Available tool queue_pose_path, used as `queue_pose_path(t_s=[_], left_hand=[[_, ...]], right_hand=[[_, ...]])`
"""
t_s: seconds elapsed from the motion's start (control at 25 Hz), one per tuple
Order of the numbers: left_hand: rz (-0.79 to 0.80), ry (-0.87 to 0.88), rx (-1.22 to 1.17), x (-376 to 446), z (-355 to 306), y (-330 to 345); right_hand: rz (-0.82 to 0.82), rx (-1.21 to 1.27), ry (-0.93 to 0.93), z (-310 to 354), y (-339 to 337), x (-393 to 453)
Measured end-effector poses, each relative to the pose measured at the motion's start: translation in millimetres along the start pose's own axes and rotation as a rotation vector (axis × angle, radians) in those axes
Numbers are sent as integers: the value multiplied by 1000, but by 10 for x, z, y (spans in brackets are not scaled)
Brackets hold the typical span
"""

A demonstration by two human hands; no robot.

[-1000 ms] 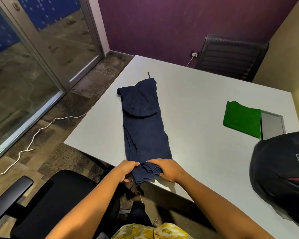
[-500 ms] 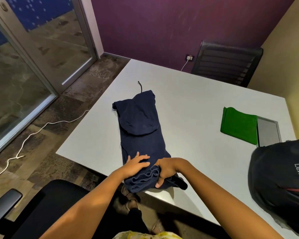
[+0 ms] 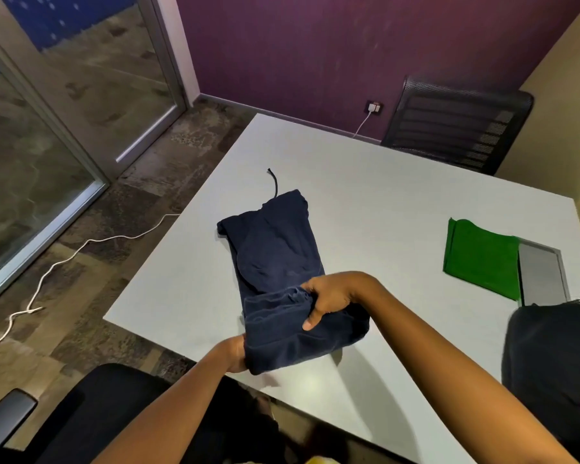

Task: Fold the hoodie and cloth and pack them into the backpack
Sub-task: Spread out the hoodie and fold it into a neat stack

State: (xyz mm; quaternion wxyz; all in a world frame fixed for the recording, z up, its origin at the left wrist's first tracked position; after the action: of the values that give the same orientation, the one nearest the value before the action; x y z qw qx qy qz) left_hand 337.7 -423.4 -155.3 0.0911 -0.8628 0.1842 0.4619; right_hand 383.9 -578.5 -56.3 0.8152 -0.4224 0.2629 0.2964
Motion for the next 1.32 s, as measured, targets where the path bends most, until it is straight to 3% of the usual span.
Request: queue_pose_path(t_s=[0.08, 0.2, 0.36, 0.52, 0.6, 0.72, 0.84, 0.96, 1.12, 1.24, 1.32], left_hand=[[2, -37, -83, 57, -164, -88], [-101, -24, -393, 194, -492, -278], [-93, 59, -704, 207, -1046, -391], [-67, 176, -838, 417, -1547, -630], [-90, 265, -799, 584, -1782, -780], [-187, 317, -551, 885, -1851, -970], [-377, 196, -274, 1145, -1544, -1182], [-398, 169, -298, 1241, -1452, -1254], [-356, 239, -409, 1273, -1606, -1227], [-286, 312, -451, 1263, -1782, -1233], [-335, 300, -376, 1335, -1747, -1339]], right_hand=[[-81, -11, -18, 107, -314, 122], [-186, -98, -38, 270, -716, 322], [-192, -245, -28, 505, -1152, 559], [-229, -399, 24, 740, -1663, 891], [-318, -493, 13, 845, -1840, 1136], [-672, -577, -120, 958, -1892, 1409], [-916, -338, -267, 771, -1522, 1494], [-960, -145, -326, 429, -957, 1501], [-977, -159, -372, 148, -553, 1376], [-972, -166, -268, -38, -521, 1395], [-929, -205, -139, -214, -480, 1477]])
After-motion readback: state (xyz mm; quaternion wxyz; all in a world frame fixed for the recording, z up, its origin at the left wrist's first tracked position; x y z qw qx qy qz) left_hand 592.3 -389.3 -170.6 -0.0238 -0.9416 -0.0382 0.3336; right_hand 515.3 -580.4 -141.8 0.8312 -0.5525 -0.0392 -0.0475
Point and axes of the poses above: each hand's wrist, its own x-axis towards the middle knuckle, its own y-axis out of the palm, z = x × y, the point moved 9 cm from there along x, towards the middle knuckle, and after that the axes turned 10 degrees about -z, right-handed, at the moved point
